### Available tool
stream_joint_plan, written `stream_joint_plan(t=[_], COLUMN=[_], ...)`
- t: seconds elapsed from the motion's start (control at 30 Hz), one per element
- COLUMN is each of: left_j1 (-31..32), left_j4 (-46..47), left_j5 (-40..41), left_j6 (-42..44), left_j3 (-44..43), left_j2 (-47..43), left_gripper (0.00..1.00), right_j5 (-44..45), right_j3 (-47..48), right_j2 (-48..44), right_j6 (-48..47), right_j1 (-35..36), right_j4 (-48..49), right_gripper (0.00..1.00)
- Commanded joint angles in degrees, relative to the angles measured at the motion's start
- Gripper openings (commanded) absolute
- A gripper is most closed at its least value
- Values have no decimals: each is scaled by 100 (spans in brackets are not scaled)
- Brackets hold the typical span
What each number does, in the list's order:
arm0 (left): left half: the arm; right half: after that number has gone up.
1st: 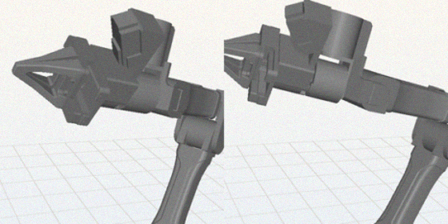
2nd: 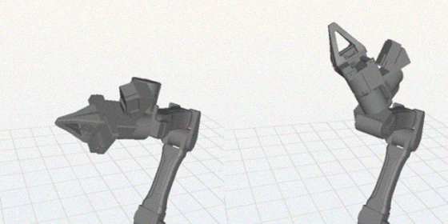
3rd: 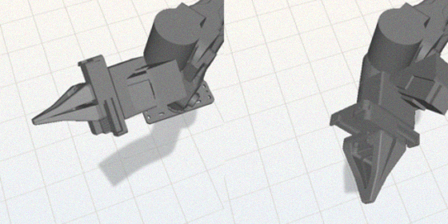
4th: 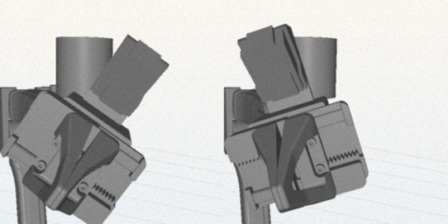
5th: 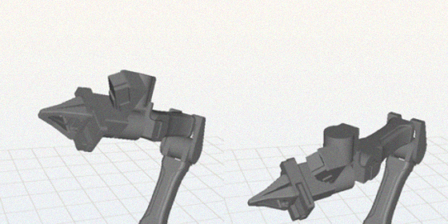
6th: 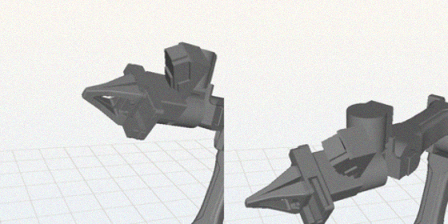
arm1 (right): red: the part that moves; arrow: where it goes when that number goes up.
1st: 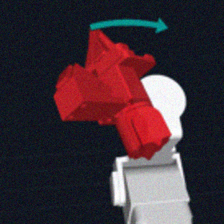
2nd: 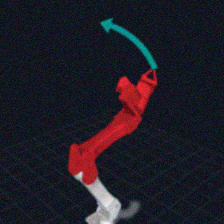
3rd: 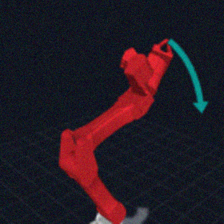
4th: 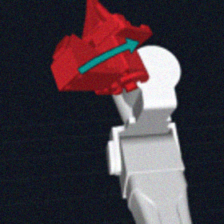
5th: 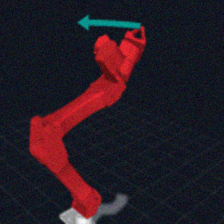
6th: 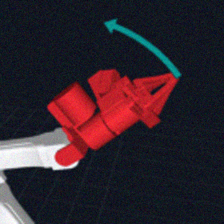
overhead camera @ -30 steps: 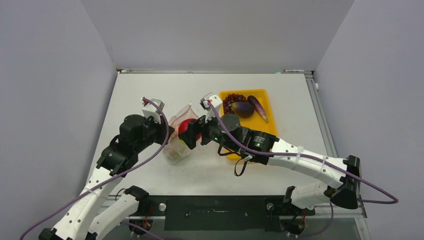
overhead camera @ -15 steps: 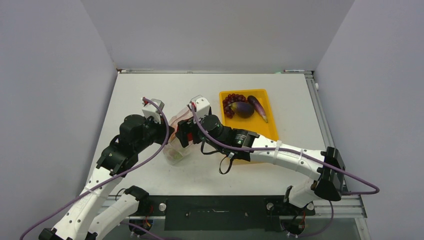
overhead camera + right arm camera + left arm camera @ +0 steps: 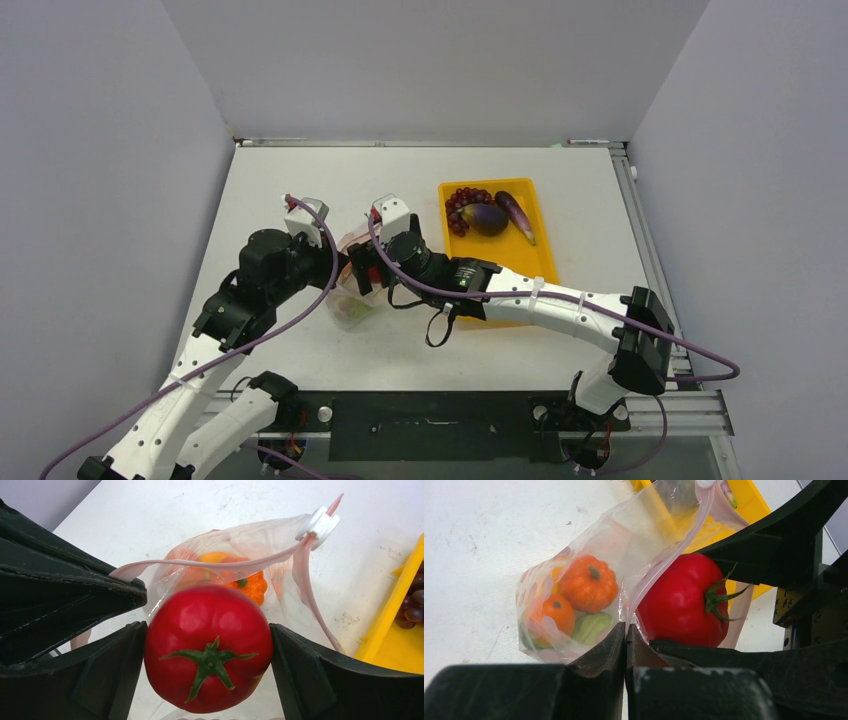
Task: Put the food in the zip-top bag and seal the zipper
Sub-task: Place the fake vegetable in the zipper food storage bag, then pick up the fake vegetable from the bin.
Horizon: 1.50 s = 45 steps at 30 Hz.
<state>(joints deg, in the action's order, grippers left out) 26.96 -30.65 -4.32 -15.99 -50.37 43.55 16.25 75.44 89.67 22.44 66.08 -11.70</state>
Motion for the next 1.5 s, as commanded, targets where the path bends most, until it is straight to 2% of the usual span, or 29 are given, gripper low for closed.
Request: stream_joint_plan(t=[0.0, 0.17, 0.23, 0.7, 1.2, 1.47], left_j1=[29, 29, 29, 33, 178, 186], left_j4=[86, 85, 78, 87, 68, 72], left_j5=[10, 10, 10, 27, 327, 381], left_j6=[52, 52, 52, 61, 122, 157], left_j3=[-61, -61, -61, -51, -26, -7], left_j2=[-59, -49, -40, -26, 87, 157], left_gripper=[0, 0, 0, 0, 0, 0], right_j5=[164, 42, 14, 55, 1019, 1369], right_j3=[309, 296, 297, -80, -581, -760], right_j2=[-48, -122, -152, -1089, -2259, -2384], right_j6=[-75, -79, -69, 37, -70, -122], right_j1=[26, 26, 27, 27, -37, -344], right_j4=[122, 169, 169, 237, -381, -862], right_gripper=[94, 100, 94, 93, 93, 92])
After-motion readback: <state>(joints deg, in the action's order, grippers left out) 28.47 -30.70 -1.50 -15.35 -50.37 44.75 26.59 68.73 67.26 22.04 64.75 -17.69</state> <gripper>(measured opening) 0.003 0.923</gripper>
